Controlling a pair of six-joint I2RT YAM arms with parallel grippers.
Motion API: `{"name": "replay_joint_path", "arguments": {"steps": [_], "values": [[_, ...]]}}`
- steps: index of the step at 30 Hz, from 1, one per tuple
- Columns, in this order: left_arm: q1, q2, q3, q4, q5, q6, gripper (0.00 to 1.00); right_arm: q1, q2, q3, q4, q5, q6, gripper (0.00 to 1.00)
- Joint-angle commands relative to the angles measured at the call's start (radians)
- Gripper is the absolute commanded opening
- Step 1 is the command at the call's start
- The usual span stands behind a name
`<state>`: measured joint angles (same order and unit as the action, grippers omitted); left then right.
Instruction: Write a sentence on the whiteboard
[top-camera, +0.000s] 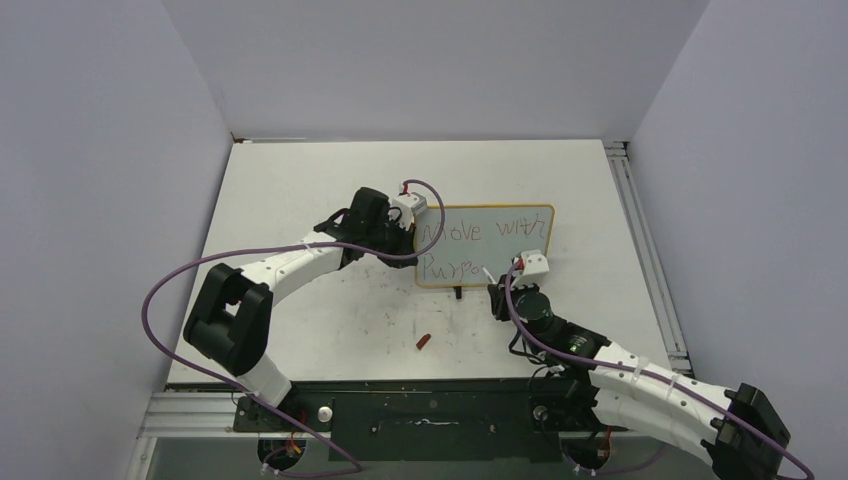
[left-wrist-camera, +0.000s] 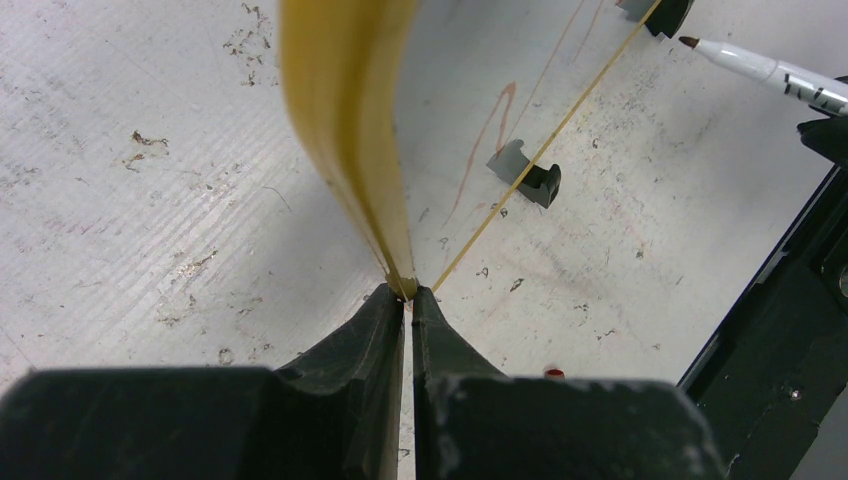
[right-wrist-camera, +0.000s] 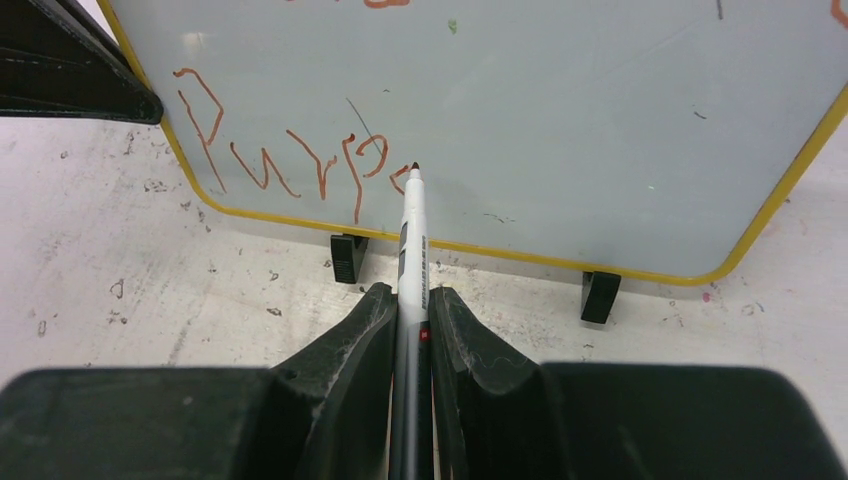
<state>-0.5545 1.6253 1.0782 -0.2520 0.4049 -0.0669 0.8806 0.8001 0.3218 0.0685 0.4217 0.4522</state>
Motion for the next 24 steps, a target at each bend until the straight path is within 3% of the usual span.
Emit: {"name": "replay_joint_path", "arguments": {"steps": [1,14,24], "values": [[0.001,-0.025,0.056,0.025,0.025,-0.002,0.00,-0.023,-0.036,0.040,-0.031,0.007,-0.013,0.05],[0.001,-0.028,0.056,0.025,0.022,-0.002,0.00,-0.156,-0.087,0.009,-0.015,-0.160,-0.050,0.05],[0.001,-0.030,0.055,0.023,0.020,-0.001,0.00,-0.179,-0.055,0.000,0.035,-0.249,-0.072,0.05]]}}
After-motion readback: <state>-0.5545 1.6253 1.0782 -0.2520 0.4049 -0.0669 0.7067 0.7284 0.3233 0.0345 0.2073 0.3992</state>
